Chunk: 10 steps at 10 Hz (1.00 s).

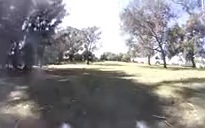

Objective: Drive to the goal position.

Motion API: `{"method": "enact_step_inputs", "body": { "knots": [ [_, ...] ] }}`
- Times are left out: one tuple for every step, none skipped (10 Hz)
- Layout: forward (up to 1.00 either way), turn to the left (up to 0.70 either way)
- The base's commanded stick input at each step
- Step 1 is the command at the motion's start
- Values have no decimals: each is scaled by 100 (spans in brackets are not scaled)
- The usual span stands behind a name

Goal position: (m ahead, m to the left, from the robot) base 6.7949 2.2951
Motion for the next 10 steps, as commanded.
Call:
{"method": "enact_step_inputs", "body": {
  "knots": [
    [100, 0],
    [100, 0],
    [100, 0],
    [100, 0],
    [100, 0],
    [100, 0],
    [100, 0],
    [100, 0],
    [100, 0],
    [100, 0]
  ]
}}
